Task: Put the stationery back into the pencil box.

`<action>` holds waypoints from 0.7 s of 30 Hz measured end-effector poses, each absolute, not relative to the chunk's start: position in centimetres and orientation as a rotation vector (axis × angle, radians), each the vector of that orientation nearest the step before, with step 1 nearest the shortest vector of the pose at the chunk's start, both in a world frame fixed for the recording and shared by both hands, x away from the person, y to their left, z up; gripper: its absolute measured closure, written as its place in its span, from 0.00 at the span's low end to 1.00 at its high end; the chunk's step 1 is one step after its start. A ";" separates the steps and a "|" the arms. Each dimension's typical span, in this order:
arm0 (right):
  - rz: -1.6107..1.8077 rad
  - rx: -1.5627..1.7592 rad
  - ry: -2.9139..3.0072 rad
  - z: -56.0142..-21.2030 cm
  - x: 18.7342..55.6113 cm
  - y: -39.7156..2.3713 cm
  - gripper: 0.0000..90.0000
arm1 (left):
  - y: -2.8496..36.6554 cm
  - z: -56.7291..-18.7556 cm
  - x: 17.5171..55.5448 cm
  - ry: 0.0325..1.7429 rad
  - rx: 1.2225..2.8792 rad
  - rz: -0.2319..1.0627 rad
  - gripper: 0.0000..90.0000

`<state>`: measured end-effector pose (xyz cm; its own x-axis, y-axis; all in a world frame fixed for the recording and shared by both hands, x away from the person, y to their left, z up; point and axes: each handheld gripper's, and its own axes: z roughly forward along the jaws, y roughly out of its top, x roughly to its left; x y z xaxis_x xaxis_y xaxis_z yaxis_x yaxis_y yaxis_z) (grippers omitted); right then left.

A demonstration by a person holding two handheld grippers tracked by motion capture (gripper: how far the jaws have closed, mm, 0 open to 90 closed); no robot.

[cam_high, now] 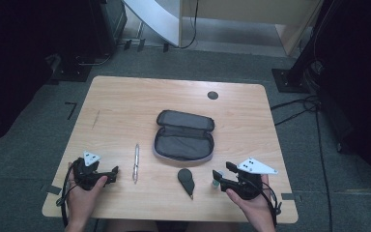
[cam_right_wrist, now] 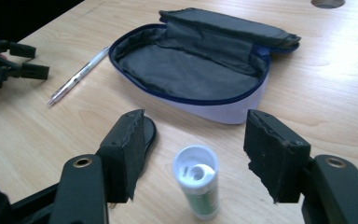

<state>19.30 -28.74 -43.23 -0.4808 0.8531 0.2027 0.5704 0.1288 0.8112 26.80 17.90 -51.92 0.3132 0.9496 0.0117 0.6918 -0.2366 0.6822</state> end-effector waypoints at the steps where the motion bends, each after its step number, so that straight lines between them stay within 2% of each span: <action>1: 1.282 1.383 2.102 -43.4 19.2 -28.6 0.43 | 17.9 -51.9 26.8 1.446 2.011 0.584 0.00; 10: 1.230 1.368 2.114 -46.5 18.5 -27.9 0.46 | 17.9 -51.9 26.8 1.446 2.012 0.584 0.00; 21: 1.188 1.366 2.059 -49.1 18.0 -27.5 0.63 | 17.8 -51.9 26.9 1.444 2.011 0.583 0.00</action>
<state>17.98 -27.50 -49.08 -0.4445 0.8874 0.1222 0.5499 0.1626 0.8192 26.86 17.83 -51.93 0.3156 0.9488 0.0114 0.6908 -0.2380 0.6827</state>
